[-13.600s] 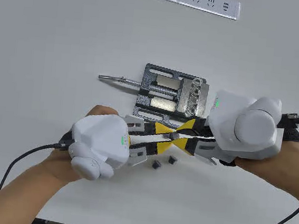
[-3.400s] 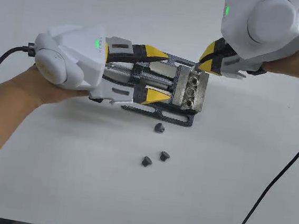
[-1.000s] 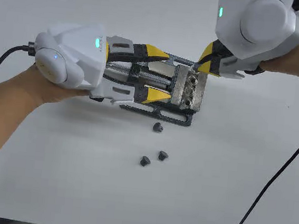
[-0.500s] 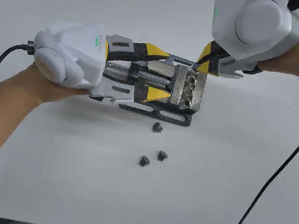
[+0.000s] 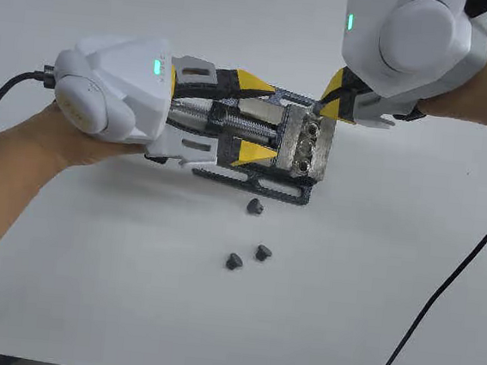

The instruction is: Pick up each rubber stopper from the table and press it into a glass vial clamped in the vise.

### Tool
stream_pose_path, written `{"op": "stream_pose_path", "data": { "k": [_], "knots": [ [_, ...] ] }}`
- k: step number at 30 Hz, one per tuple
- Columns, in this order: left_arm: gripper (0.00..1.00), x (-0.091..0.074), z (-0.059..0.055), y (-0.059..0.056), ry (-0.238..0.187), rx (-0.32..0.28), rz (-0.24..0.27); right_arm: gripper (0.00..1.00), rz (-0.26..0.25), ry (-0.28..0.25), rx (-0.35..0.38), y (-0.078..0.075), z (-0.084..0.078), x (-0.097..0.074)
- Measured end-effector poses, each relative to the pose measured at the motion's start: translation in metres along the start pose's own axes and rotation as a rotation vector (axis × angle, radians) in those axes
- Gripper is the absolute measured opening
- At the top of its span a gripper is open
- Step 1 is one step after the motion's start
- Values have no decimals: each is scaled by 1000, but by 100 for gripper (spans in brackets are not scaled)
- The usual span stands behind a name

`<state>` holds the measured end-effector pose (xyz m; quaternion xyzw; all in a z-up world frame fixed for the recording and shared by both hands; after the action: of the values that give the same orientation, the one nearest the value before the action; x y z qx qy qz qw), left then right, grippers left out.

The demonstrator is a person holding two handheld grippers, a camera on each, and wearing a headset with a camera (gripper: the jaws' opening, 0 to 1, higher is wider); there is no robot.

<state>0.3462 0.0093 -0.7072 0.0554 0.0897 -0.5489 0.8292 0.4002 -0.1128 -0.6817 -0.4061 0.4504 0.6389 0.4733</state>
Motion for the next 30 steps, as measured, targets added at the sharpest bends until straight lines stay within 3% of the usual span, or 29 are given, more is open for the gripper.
{"op": "stream_pose_path", "data": {
  "k": [17, 30],
  "knots": [
    [36, 2, 0, 1, -2, 0, -5, 5, 8, 6, 10, 0, 3, 0],
    [36, 1, 1, 3, -3, 1, -5, 5, 23, 47, -6, -2, 5, 2]
  ]
}}
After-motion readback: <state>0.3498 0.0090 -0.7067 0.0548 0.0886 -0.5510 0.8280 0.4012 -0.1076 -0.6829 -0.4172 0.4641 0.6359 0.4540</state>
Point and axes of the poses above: the centre of the closed fingertips' face, and the gripper's own axes: x roughly forward along the fingers, y roughly to its left, z roughly out of its top, the point moved 7 cm from there along -x, roughly backward along the fingers, and after that the axes turned 10 degrees about z, right-handed, at the moved point
